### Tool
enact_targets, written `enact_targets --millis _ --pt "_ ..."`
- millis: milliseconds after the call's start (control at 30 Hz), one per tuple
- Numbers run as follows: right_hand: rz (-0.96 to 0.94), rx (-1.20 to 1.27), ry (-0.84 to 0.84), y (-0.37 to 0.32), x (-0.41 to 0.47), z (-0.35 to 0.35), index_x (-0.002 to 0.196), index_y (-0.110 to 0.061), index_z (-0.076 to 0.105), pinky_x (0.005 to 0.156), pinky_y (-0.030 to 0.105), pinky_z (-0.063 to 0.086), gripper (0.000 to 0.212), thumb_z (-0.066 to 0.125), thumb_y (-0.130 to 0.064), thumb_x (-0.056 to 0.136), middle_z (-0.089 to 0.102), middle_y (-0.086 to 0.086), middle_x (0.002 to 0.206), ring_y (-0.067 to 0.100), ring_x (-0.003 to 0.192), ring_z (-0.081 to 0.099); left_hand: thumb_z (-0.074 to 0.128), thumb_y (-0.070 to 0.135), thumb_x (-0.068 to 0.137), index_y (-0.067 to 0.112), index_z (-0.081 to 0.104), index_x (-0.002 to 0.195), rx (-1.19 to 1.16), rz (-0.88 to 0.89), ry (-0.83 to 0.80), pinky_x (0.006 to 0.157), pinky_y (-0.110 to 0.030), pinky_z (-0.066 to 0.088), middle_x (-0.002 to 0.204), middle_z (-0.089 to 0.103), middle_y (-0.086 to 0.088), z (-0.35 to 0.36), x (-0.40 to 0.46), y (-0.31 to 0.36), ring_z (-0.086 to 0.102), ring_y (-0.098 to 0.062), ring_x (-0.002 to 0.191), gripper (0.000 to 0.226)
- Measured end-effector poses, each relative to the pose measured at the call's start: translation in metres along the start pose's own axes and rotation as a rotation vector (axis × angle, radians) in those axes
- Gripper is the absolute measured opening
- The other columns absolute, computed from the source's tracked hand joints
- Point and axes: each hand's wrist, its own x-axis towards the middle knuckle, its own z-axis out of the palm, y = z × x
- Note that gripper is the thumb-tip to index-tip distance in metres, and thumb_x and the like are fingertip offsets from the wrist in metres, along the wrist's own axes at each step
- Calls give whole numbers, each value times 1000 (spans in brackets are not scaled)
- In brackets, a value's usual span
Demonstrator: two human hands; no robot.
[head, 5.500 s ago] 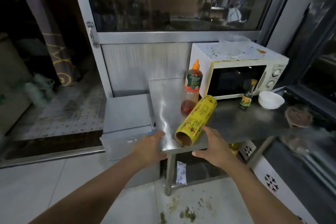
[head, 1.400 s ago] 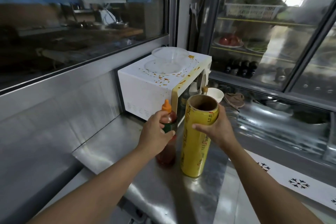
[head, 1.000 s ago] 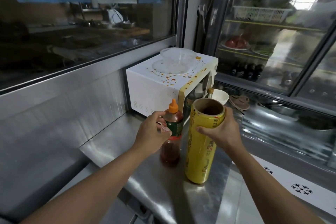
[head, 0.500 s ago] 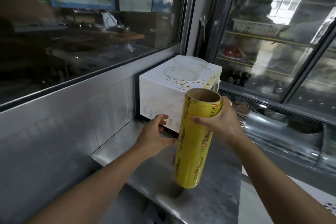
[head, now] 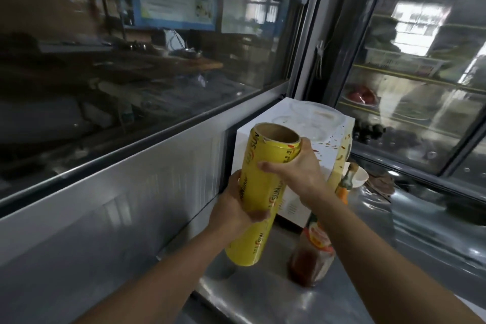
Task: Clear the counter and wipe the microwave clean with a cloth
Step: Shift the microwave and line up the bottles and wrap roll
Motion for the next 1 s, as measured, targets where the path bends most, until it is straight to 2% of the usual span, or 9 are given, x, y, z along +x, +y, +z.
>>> enact_targets --millis 67,200,433,567,667,733,800,900,1000 --pt "-15 6 -22 3 16 15 114 -26 38 74 30 53 85 88 -36 46 55 -8 104 12 98 56 87 39 54 42 24 130 -40 -23 51 81 -35 49 109 54 13 -2 14 -5 56 -16 101 99" --pt "-10 40 -78 15 49 37 116 -27 36 82 39 55 87 89 -34 47 55 -7 107 12 100 57 89 33 49 51 25 108 -101 -75 125 79 -35 51 97 53 18 -4 47 -18 57 -15 95 89" --pt "-67 4 -193 35 106 62 110 -29 48 83 38 55 73 89 -29 49 62 -7 104 11 98 60 90 33 49 40 28 125 -121 -84 208 86 -47 52 116 56 9 0 100 -47 58 -18 103 97" --pt "-104 -54 -206 49 125 78 113 -29 41 79 29 52 79 90 -31 50 57 -12 103 8 98 56 90 32 48 32 30 132 -134 -104 280 88 -50 51 118 59 4 6 119 -69 59 -25 107 104" --pt "-90 -82 -209 61 131 89 120 -26 38 73 21 47 87 90 -32 50 54 -12 105 8 98 54 90 34 48 26 34 126 -91 -135 322 83 -49 52 115 61 0 12 128 -82 61 -28 102 96" --pt "-99 -113 -214 67 132 94 122 -26 38 65 13 40 88 89 -34 51 51 -15 104 6 96 51 90 34 49 24 35 123 -62 -141 357 81 -45 53 111 62 -1 16 131 -90 61 -28 99 92" --pt "-113 -138 -214 72 132 97 124 -27 38 65 11 37 89 89 -35 51 49 -16 105 5 97 49 90 33 49 23 36 123 -65 -127 394 78 -38 51 110 60 2 20 133 -96 60 -24 96 92" --pt "-133 -176 -193 75 134 101 128 -27 37 80 22 42 92 88 -36 53 47 -14 109 10 106 46 91 29 49 25 37 120 -92 -97 430 73 -29 44 106 56 8 23 136 -100 55 -14 90 90" --pt "-134 -198 -197 74 136 102 132 -24 35 93 35 45 93 87 -34 56 51 -4 121 16 115 46 91 27 48 25 37 116 -95 -100 443 74 -30 43 107 55 7 23 143 -101 53 -14 91 87"
